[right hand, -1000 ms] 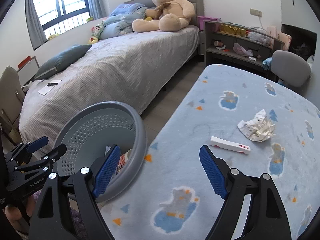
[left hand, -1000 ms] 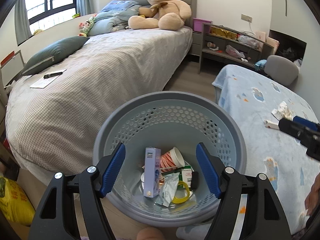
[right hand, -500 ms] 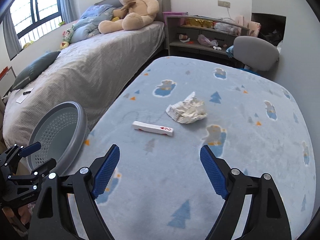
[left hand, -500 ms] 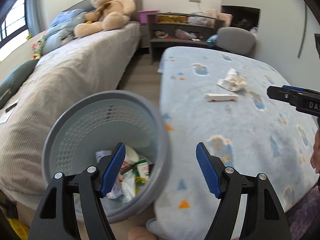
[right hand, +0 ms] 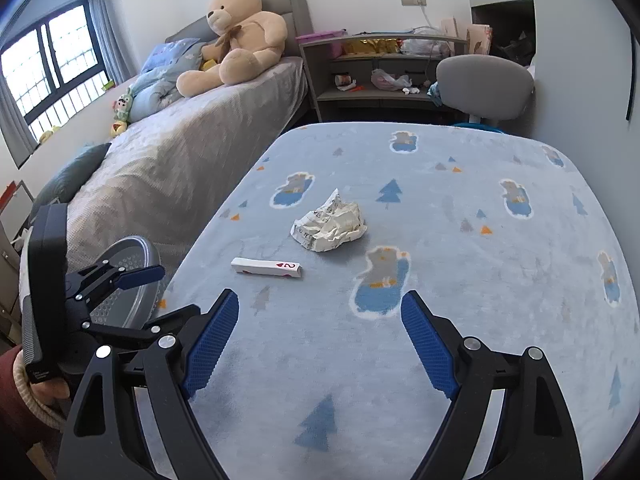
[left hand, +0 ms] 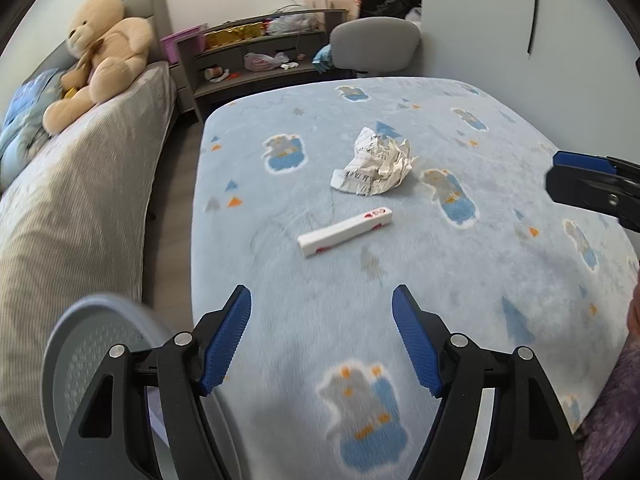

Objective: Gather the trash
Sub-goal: 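Lower the left gripper onto the white card strip and grasp it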

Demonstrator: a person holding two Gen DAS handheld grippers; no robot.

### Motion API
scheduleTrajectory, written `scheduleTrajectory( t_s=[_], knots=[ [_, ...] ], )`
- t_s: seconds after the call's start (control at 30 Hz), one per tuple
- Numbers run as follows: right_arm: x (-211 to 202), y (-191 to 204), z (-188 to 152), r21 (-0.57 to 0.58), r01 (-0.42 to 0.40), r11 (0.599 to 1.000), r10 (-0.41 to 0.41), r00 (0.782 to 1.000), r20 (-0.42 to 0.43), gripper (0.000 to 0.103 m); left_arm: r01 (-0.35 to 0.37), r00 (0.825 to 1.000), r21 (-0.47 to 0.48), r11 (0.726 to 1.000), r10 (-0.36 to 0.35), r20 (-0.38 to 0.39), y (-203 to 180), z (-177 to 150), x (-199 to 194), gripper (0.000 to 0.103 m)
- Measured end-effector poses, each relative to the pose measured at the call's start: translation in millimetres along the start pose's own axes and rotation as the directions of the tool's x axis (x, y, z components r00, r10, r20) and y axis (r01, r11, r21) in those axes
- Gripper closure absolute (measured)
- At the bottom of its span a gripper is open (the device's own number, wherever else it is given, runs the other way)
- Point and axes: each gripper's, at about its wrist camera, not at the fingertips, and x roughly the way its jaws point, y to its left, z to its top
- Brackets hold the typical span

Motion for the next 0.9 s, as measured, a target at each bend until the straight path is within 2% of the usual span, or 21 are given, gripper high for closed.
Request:
scheduleTrajectory(
  t_s=[0.13, 0.23, 0.63, 0.77, 0.8, 0.83, 0.9],
  knots=[
    [-0.3, -10.4, 0.4, 0.025, 0.0, 1.0, 0.0, 1.0, -0.003, 0.021, 0.041, 0.999, 0.053, 0.998, -0.039, -0.025, -0.9, 19.1, 20.6, 0.033],
    [-1.9, -16.1, 2.2, 0.044, -0.013, 0.999, 0.013, 1.0, 0.0, 0.021, 0.076, 0.994, 0.098, 0.992, -0.068, -0.084, -4.4, 31.6, 43.7, 0.033],
    [-5.4, -25.8, 8.5, 0.077, -0.06, 0.995, 0.06, 0.998, 0.008, 0.02, 0.103, 0.98, 0.181, 0.978, -0.07, -0.184, -11.5, 55.2, 96.7, 0.033],
    [-6.7, -29.0, 8.7, 0.081, -0.066, 0.995, 0.065, 0.998, 0.011, 0.02, 0.109, 0.979, 0.198, 0.974, -0.07, -0.194, -16.7, 56.4, 105.3, 0.034],
    [-6.9, -30.1, 9.0, 0.084, -0.066, 0.994, 0.065, 0.998, 0.011, 0.02, 0.117, 0.978, 0.193, 0.974, -0.079, -0.193, -17.0, 56.6, 105.5, 0.038],
    [-7.2, -31.1, 9.3, 0.087, -0.066, 0.994, 0.065, 0.998, 0.012, 0.02, 0.132, 0.976, 0.184, 0.974, -0.095, -0.195, -17.2, 56.9, 105.2, 0.048],
    [-8.1, -33.5, 9.6, 0.093, -0.069, 0.993, 0.067, 0.998, 0.014, 0.02, 0.166, 0.971, 0.16, 0.973, -0.133, -0.201, -18.6, 57.2, 104.1, 0.06]
  ],
)
